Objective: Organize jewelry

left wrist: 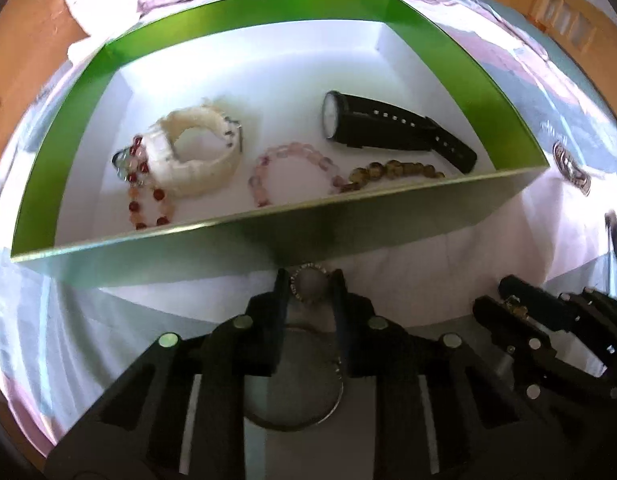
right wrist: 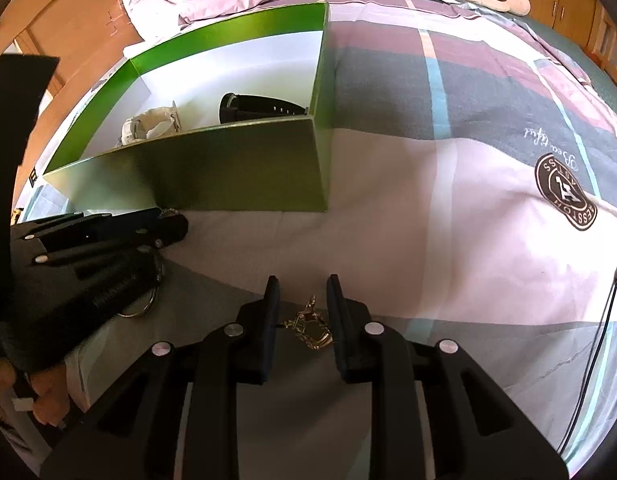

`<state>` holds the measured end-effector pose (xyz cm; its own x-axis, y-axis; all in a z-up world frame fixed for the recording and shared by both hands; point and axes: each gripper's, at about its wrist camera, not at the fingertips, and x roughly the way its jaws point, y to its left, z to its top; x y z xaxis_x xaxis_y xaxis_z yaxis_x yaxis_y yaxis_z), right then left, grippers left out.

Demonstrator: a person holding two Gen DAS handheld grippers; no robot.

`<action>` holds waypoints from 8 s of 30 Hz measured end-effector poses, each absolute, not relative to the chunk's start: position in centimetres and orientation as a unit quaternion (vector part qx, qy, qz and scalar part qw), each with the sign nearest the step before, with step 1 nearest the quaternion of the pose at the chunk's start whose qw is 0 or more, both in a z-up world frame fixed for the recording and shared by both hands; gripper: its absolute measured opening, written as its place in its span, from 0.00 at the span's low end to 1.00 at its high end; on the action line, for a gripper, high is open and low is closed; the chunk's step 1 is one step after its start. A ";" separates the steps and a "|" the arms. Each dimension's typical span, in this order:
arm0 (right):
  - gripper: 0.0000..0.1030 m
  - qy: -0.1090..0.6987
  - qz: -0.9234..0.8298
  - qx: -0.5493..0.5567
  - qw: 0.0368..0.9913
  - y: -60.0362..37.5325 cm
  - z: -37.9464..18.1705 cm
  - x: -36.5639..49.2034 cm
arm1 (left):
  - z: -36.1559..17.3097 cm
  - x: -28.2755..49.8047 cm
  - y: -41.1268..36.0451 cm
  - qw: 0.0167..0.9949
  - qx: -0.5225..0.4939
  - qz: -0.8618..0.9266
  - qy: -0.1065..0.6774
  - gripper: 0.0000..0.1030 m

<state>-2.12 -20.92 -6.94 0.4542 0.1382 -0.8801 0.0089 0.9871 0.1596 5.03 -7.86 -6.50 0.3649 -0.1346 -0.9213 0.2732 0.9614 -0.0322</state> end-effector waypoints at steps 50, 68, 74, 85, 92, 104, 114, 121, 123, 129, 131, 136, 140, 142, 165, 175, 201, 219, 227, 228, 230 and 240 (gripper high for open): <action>0.38 0.508 0.055 0.057 0.858 -17.8 -5.7 -2.8 | -6.0 2.5 9.0 0.803 -0.177 0.054 0.566 0.49; 0.38 0.521 0.073 0.060 0.848 -16.5 -6.6 -3.0 | -6.3 3.6 5.2 0.813 -0.092 0.051 0.573 0.56; 0.38 0.523 0.066 0.050 0.848 -15.8 -7.0 -2.7 | -6.0 3.8 3.1 0.827 -0.029 0.066 0.557 0.56; 0.38 0.520 0.053 0.018 0.852 -14.8 -7.2 -2.4 | -6.7 4.2 1.4 0.822 0.014 0.060 0.566 0.53; 0.35 0.515 0.047 0.006 0.856 -14.3 -7.2 -2.7 | -6.8 3.6 1.1 0.825 0.019 0.038 0.564 0.24; 0.22 0.511 0.051 0.030 0.858 -15.2 -6.1 -2.7 | -5.3 3.1 2.1 0.838 -0.013 0.026 0.546 0.20; 0.22 0.503 0.035 0.051 0.862 -17.9 -5.2 -2.1 | -5.1 3.0 1.8 0.841 -0.002 0.033 0.540 0.20; 0.22 0.515 0.045 0.053 0.854 -17.2 -6.4 -2.2 | -5.5 3.4 1.5 0.838 0.007 0.037 0.544 0.20; 0.22 0.515 0.048 0.052 0.854 -17.1 -6.4 -2.2 | -5.6 3.3 1.4 0.838 0.010 0.038 0.544 0.20; 0.22 0.515 0.050 0.052 0.854 -17.0 -6.4 -2.1 | -5.6 3.4 1.2 0.840 0.016 0.038 0.541 0.20; 0.22 0.515 0.051 0.053 0.854 -17.0 -6.4 -2.1 | -5.5 3.3 1.1 0.840 0.016 0.039 0.541 0.20; 0.22 0.515 0.052 0.049 0.854 -16.8 -6.4 -2.1 | -5.4 3.2 0.9 0.842 0.017 0.039 0.538 0.20; 0.22 0.507 0.054 0.051 0.859 -16.8 -5.7 -2.2 | -4.6 2.9 0.9 0.850 0.010 0.032 0.525 0.20; 0.22 0.496 0.058 0.052 0.865 -17.0 -4.7 -2.3 | -4.0 2.7 0.9 0.857 0.008 0.024 0.515 0.20; 0.29 0.430 0.104 0.101 0.891 -20.5 2.9 -0.1 | 3.2 7.6 1.3 0.900 -0.046 -0.048 0.432 0.20; 0.52 0.515 0.059 0.053 0.853 -17.0 -6.4 0.5 | 0.0 1.8 -0.2 0.875 -0.029 -0.077 0.478 0.20; 0.20 0.411 0.078 0.035 0.908 -17.1 3.4 0.0 | 2.2 3.4 -1.0 0.885 -0.002 -0.072 0.460 0.20; 0.25 0.452 0.039 0.023 0.891 -16.1 -2.1 7.9 | -1.0 13.0 -1.4 0.878 0.007 -0.044 0.477 0.42; 0.47 0.400 0.062 0.043 0.913 -17.9 2.6 0.1 | 2.6 7.0 0.5 0.898 -0.034 -0.088 0.429 0.53; 0.47 0.409 0.071 0.041 0.909 -17.7 2.4 -0.7 | 2.5 5.6 0.7 0.896 -0.036 -0.098 0.431 0.52; 0.44 0.440 0.082 0.031 0.894 -17.0 0.7 -1.9 | 1.2 3.2 0.8 0.886 -0.024 -0.102 0.452 0.44; 0.25 0.523 0.104 0.032 0.845 -12.8 -5.6 -2.7 | -5.5 1.8 -0.1 0.815 0.020 -0.072 0.575 0.31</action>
<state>-2.66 -12.77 -5.64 0.4317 0.2101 -0.8772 -0.1424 0.9762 0.1637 1.77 -0.12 -5.47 0.3288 -0.0930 -0.9398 0.1401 0.9889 -0.0489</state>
